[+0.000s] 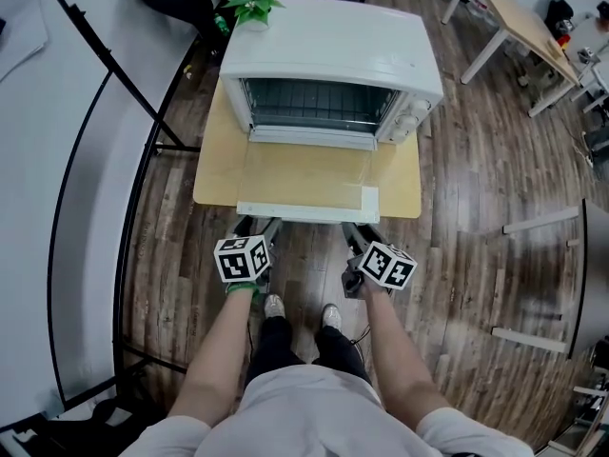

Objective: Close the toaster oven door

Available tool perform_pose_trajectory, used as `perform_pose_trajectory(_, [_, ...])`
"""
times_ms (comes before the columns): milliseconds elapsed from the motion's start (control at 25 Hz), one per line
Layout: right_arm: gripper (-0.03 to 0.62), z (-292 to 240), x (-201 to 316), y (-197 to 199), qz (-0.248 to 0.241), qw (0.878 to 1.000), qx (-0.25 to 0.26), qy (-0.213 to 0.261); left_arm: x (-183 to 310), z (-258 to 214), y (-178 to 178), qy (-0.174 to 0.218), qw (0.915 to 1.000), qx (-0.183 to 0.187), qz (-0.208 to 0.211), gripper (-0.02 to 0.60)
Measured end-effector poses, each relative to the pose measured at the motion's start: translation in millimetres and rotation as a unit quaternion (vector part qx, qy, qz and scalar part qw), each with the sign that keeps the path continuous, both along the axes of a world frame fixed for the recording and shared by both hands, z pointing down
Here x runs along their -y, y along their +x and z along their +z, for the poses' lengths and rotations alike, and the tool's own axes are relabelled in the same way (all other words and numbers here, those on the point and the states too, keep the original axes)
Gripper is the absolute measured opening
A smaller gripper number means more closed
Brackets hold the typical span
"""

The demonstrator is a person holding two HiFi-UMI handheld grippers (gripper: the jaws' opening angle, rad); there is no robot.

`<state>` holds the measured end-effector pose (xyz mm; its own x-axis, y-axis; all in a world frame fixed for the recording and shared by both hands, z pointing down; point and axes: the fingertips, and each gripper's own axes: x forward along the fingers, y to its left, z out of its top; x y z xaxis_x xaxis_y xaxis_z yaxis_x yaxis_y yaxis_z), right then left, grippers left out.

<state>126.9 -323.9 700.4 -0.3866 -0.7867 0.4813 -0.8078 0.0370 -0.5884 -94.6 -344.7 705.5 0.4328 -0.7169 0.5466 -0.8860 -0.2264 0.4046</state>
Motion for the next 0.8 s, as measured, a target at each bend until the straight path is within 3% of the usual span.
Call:
perform_pose_trajectory(480, [0.170, -73.4, 10.3, 0.5, 0.038, 0.993, 0.088, 0.068, 18.4, -69.3, -5.8, 0.061, 0.9956, -0.047, -0.053, 0.285])
perform_pose_trajectory(800, [0.147, -134.4, 35.9, 4.6, 0.077, 0.971, 0.190, 0.126, 45.1, -134.1, -12.5, 0.118, 0.9793, -0.129, -0.102, 0.242])
